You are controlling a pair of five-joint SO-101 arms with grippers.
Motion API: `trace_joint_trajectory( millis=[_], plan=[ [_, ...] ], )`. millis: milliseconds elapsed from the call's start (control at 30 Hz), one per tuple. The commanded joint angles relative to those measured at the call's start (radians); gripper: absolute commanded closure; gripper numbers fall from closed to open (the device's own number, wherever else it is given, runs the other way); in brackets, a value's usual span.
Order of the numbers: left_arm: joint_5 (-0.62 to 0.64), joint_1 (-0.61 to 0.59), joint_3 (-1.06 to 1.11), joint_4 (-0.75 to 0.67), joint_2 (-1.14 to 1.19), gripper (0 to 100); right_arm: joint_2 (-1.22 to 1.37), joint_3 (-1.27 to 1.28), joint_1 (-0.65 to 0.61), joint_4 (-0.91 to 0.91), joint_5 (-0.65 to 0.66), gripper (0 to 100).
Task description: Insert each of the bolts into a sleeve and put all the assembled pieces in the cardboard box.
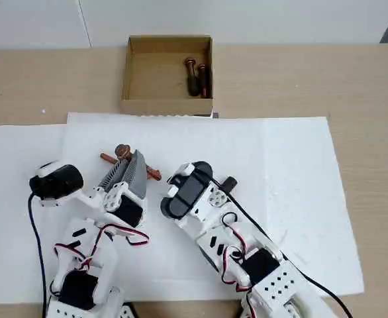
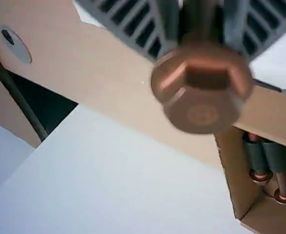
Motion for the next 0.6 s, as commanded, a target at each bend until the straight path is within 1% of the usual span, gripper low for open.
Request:
trace_joint_trajectory(
  millis=[0, 133, 467, 567],
  plan=[
    [0.017, 0.025, -0.007, -0.029, -0.015, 99, -0.01, -0.005, -0.01, -0.027, 0.011, 99.6],
    [0.028, 0.078, 0.01, -0.026, -0.015, 99, -0.01, -0.005, -0.01, -0.027, 0.011, 99.6],
    [0.028, 0.087, 0.061, -0.031, -0.015, 99, -0.01, -0.006, -0.013, -0.027, 0.012, 99.6],
    [0.028, 0.086, 0.064, -0.058, -0.015, 99, -0.01, -0.006, -0.03, -0.024, 0.014, 99.6]
  ],
)
